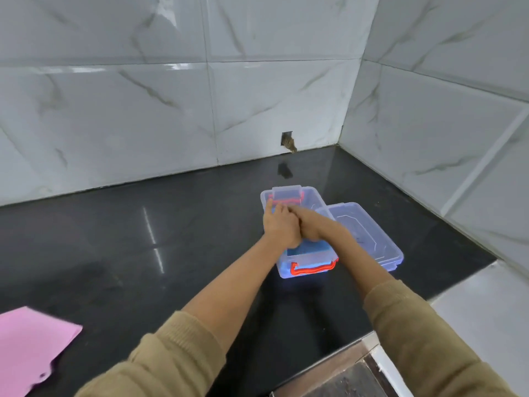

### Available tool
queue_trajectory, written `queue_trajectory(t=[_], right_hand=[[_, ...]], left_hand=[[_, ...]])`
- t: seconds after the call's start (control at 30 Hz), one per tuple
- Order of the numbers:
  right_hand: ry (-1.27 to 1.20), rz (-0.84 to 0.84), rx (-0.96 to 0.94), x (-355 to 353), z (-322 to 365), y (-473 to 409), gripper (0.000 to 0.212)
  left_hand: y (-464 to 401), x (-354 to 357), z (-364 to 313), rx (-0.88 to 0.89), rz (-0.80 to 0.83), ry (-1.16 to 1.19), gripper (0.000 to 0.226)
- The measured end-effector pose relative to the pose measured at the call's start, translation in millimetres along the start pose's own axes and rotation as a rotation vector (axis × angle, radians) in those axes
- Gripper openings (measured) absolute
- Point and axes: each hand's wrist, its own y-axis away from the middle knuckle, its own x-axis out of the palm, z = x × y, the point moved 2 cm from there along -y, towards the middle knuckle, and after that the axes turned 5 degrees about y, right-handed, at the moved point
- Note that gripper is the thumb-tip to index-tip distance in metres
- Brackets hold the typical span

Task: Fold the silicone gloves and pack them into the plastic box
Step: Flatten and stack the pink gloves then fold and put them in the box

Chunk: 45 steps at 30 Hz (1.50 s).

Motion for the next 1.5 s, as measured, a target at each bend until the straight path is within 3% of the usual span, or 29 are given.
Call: queue_trajectory(t=[0.1, 0.2, 0.37, 0.6, 0.83, 0.93, 1.03, 1.17, 1.33, 1.43, 1.5], right_hand=[[-0.112, -0.282, 0.020, -25, 25, -6, 0.043], [0.004, -0.369, -0.015, -41, 66, -15, 0.063], [-0.019, -0.266, -0.149, -23, 156, -39, 0.071], [-0.075, -0.040, -0.423, 54, 296, -43, 0.078], [-0.026, 0.140, -0.679, 112, 384, -18, 0.064], [-0.106, 0.109, -0.677, 117, 392, -16, 0.032], [-0.101, 0.098, -0.587, 108, 391, -18, 0.010], [-0.246, 0.348, -0.463, 100, 384, -18, 0.043], [-0.387, 0.550, -0.330, 90, 357, -27, 0.040], [-0.302, 0.630, -0.237, 81, 323, -36, 0.031], [-0.225, 0.681, -0.170, 75, 297, -40, 0.026]], left_hand=[[16, -24, 34, -0.101, -0.145, 0.116, 0.065], [34, -36, 67, -0.208, -0.204, 0.137, 0.079], [83, -18, 136, -0.401, -0.129, 0.105, 0.085], [196, 52, 214, -0.721, 0.074, 0.197, 0.081], [284, 98, 248, -1.050, 0.209, 0.430, 0.068], [293, 94, 251, -1.117, 0.085, 0.530, 0.035], [293, 84, 248, -1.130, -0.031, 0.527, 0.024], [293, 78, 243, -1.216, -0.129, 0.628, 0.007], [294, 82, 250, -1.168, -0.181, 0.992, 0.023], [302, 82, 258, -1.466, -0.380, 1.043, 0.037], [306, 84, 255, -1.642, -0.390, 1.031, 0.049]])
